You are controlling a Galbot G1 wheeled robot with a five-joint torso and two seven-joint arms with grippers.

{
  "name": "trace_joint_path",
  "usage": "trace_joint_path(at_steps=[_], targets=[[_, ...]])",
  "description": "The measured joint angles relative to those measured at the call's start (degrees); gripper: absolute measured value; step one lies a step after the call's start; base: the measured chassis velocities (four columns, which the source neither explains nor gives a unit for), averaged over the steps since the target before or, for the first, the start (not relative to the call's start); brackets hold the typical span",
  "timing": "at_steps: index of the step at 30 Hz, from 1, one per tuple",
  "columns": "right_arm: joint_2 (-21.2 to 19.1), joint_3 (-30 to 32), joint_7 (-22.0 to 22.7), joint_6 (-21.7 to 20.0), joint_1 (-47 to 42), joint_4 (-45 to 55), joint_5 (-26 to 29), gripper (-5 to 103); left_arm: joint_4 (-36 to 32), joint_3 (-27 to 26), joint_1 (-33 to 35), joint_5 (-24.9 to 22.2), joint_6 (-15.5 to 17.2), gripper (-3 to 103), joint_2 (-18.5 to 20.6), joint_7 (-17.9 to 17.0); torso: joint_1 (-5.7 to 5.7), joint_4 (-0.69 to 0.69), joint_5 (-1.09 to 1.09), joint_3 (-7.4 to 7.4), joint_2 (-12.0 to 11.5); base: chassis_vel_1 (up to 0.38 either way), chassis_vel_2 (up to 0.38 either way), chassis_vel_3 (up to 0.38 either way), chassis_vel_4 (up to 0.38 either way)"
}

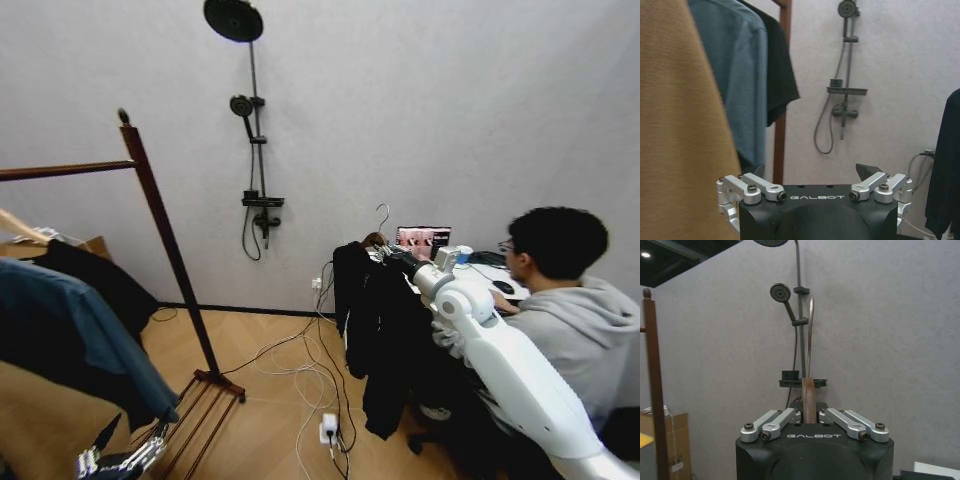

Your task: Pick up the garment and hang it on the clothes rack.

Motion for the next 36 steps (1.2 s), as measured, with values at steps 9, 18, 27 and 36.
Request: trace_joint_path(at_steps=[9,18,27,36], targets=[[-1.26,0.64,0.57,0.23,-0.36,1.52,0.18,10,0.00,0.00,0.00,0.00,0.00,100,0.00,0.00,0.00,-0.01,0.02,0.00,0.00,0.122,0.121,0.128,0.118],[-2.10,1.86,1.46,-0.88,-1.11,1.74,0.04,10,0.00,0.00,0.00,0.00,0.00,100,0.00,0.00,0.00,-0.01,0.01,0.00,-0.01,0.122,0.120,0.139,0.131],[-2.15,2.21,2.71,-0.53,-1.60,1.72,-0.09,10,0.00,0.00,0.00,0.00,0.00,100,0.00,0.00,-0.01,-0.02,0.01,0.00,0.00,0.116,0.129,0.138,0.113],[-2.39,2.65,3.15,0.58,-2.37,1.87,-0.34,10,0.00,0.00,0.00,0.00,0.00,100,0.00,-0.01,0.01,0.02,0.00,0.00,0.00,-0.009,0.221,0.214,-0.008]])
